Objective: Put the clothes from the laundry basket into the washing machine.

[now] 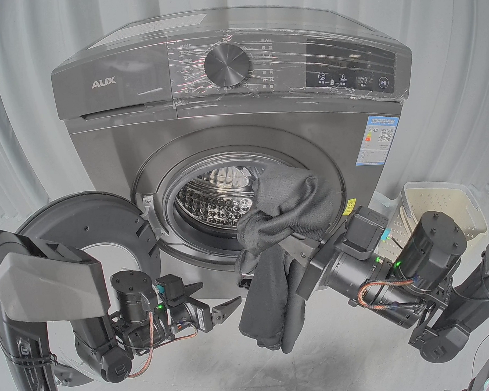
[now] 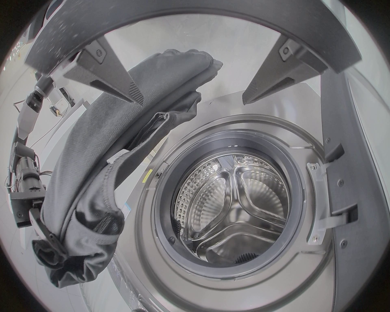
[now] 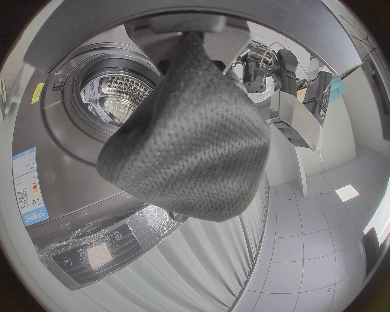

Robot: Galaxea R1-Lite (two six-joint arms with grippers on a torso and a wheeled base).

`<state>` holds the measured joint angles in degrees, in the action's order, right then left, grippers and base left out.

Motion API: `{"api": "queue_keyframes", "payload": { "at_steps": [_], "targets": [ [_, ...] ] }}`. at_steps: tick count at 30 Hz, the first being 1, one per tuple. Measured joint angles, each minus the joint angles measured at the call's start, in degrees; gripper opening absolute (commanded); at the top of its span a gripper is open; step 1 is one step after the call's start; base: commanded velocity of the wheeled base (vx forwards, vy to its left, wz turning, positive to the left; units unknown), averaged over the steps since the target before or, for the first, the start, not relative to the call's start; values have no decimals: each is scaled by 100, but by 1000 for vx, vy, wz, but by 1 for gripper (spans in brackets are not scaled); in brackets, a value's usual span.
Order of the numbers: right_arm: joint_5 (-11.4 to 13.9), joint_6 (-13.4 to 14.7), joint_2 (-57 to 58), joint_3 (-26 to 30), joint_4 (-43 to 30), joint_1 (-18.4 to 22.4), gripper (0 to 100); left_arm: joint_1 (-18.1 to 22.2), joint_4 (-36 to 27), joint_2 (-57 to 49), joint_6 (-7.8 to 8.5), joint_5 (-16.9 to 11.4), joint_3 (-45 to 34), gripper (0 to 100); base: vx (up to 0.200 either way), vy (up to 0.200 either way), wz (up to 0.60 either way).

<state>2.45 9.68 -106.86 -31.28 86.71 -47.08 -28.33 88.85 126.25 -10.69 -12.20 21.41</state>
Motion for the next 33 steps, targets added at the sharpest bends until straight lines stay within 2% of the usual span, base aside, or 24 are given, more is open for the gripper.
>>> {"api": "queue_keyframes", "payload": {
  "at_steps": [16,26,33],
  "targets": [
    [-2,0,0,-17,0,-112,0,33,0,859,119,5,673,100,0,0,0],
    [-2,0,-5,0,2,-116,0,306,-2,973,233,9,783,100,0,0,0],
    [-10,0,-13,-2,0,-127,0,297,0,1017,240,5,998,100,0,0,0]
  ]
}}
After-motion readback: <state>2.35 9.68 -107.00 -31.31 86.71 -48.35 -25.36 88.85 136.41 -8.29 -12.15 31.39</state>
